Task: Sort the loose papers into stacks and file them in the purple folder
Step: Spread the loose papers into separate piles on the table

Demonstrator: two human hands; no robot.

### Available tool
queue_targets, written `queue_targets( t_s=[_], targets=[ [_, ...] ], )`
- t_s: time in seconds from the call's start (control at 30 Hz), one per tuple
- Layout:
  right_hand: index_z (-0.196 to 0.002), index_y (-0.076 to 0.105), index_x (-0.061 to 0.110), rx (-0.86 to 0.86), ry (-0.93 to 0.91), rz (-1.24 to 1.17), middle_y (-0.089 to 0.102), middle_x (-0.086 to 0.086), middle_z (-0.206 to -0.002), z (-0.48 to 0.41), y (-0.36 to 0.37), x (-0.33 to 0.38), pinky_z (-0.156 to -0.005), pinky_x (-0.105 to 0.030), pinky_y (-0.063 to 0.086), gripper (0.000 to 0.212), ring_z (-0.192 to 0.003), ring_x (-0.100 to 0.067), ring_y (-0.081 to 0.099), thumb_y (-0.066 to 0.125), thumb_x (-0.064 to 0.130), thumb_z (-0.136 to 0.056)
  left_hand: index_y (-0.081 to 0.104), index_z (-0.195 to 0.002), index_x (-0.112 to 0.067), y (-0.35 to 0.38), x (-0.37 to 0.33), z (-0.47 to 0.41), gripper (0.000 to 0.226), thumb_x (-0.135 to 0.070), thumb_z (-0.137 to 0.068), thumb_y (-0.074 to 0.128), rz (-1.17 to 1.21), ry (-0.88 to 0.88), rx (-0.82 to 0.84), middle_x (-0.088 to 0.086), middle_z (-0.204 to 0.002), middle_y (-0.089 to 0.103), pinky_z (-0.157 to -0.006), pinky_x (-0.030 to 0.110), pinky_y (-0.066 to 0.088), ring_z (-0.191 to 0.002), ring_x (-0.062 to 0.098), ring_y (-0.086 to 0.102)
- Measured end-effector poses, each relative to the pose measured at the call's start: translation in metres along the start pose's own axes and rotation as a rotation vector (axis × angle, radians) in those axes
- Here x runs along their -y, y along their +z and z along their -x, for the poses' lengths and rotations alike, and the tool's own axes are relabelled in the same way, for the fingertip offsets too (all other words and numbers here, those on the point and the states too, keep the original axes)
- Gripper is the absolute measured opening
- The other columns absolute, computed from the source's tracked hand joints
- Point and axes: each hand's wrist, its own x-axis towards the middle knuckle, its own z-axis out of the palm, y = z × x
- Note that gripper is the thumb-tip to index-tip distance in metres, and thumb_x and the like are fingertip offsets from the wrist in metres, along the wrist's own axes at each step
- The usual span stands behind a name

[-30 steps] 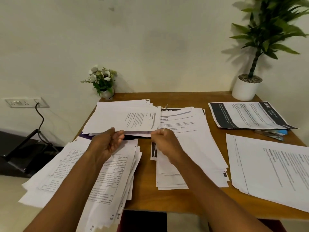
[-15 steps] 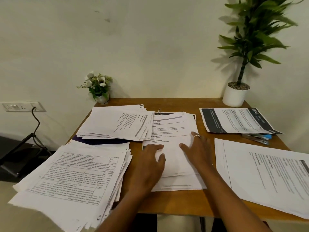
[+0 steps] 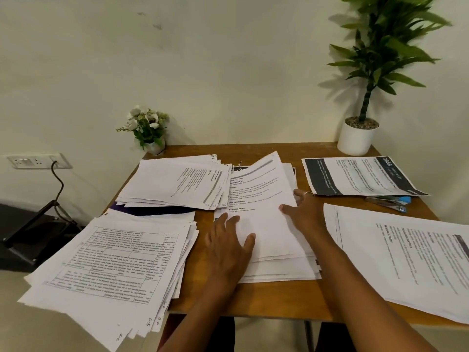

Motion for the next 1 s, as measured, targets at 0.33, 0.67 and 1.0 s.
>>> queue_targets(
  t_s=[0.33,0.67,1.0],
  targets=[
    [-0.122,0.061,0.026,0.002,0.12,-0.395,0.067,0.009,-0.115,0.003,-0.042,0.003,-0.099,-0.041,0.054,0.033,-0.111,-0.02,0.064,0.066,0.013,-0.093,0.052,-0.135,-0.024,-0.01,-0.002,0.006,0.056,-0.057,-0.09,0.051,0.368,-0.077,-0.076,-0.004,-0.137,0.056,-0.107,0.051,0.046,-0.126,0.017,0.052],
    [-0.121,0.067,0.018,0.004,0.123,-0.606,0.073,0.003,-0.112,0.022,-0.038,0.022,-0.092,-0.042,0.056,0.033,-0.105,-0.024,0.068,0.063,0.005,-0.091,0.047,-0.144,-0.031,-0.045,-0.013,0.013,0.058,-0.054,-0.093,0.063,0.74,-0.211,-0.017,-0.012,-0.138,0.055,-0.104,0.036,0.05,-0.129,0.013,0.052],
    [-0.109,0.069,0.021,0.121,0.228,-0.776,0.077,-0.003,-0.094,0.029,-0.008,0.034,-0.053,-0.028,0.05,0.023,-0.074,-0.017,0.069,0.077,0.015,-0.088,0.062,-0.118,-0.024,-0.138,0.031,-0.045,0.022,-0.018,-0.097,0.065,0.911,-0.495,-0.033,0.002,-0.108,0.068,-0.07,0.036,0.059,-0.096,0.023,0.067]
  ],
)
